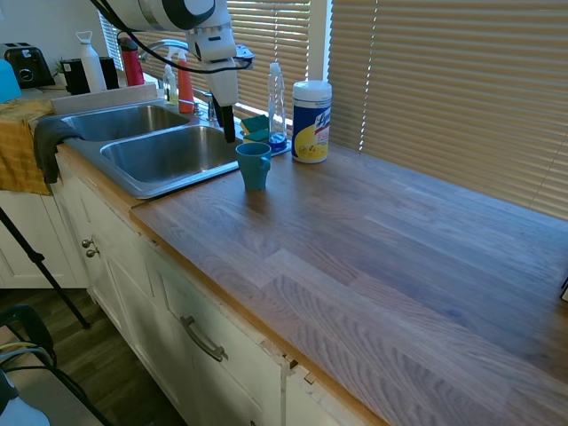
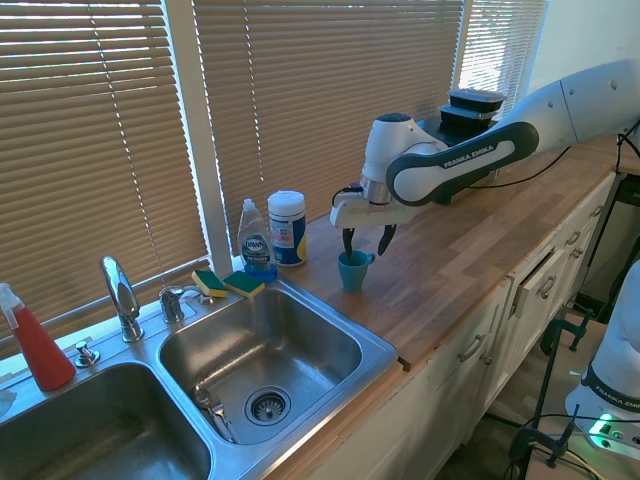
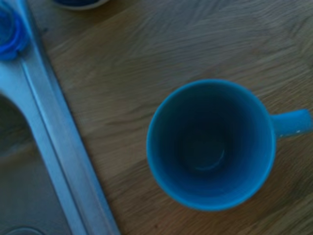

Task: Put the mug in the sink

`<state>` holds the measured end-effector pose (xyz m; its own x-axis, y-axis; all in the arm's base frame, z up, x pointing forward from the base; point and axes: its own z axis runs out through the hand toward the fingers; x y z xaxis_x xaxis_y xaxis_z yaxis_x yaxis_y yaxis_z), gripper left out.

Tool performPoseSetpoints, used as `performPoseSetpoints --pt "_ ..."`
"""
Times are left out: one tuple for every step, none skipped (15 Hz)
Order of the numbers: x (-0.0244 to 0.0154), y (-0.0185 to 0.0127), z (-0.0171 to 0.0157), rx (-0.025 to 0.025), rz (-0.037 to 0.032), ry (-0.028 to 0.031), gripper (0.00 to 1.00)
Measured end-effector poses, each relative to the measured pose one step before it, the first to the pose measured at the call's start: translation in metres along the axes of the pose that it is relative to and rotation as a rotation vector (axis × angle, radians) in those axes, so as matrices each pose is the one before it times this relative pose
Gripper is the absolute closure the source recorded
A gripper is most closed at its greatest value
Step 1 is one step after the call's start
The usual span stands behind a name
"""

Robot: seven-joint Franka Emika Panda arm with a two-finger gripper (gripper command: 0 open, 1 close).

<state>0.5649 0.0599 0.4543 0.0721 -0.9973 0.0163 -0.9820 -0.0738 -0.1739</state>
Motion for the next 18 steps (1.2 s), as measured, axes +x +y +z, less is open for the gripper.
performPoseSetpoints --pt "0.00442 -0.00424 0.00227 -0.00671 0.02814 0.00804 0.0" --pt "0.00416 -0.00379 0.00375 -0.00583 0.0276 0.00439 0.0" --pt "0.00296 -0.00384 0.00383 -0.00358 0.02763 0.00175 0.0" --pt "0.00214 -0.0039 0.00445 -0.00404 0.02863 0.00509 0.0" --pt "0.0023 -0.00437 0.00417 -0.00271 0.02727 0.00495 0.0" --pt "0.00241 -0.00412 0.00557 -0.00491 0.02744 0.0033 0.0" --pt "0.00249 -0.00392 0.00536 -0.00519 0.01996 0.00197 0.0" --pt "0.00211 -0.00335 0.00657 -0.00768 0.01138 0.00153 0.0" --pt "0.0021 -0.00242 0.00815 -0.01025 0.00964 0.00226 0.0" --pt "0.00093 -0.00167 0.00687 -0.00909 0.00529 0.00206 0.0" --pt "-0.00035 -0.00124 0.00594 -0.00742 0.00422 0.00173 0.0" --pt "-0.00002 -0.00066 0.00632 -0.00695 0.00127 0.00183 0.0" --pt "-0.00099 -0.00054 0.00691 -0.0058 -0.00129 0.0011 0.0" --pt "-0.00131 -0.00042 0.00695 -0.00601 -0.00161 0.00061 0.0" --pt "-0.00067 -0.00009 0.00644 -0.00832 -0.00043 0.0008 1.0" --pt "-0.00011 -0.00036 0.00574 -0.00561 0.00019 0.00067 1.0" --pt "0.00071 -0.00084 0.00415 -0.00047 0.00121 -0.00043 1.0" --pt "0.00098 -0.00088 0.00318 0.00053 0.00168 -0.00122 1.0"
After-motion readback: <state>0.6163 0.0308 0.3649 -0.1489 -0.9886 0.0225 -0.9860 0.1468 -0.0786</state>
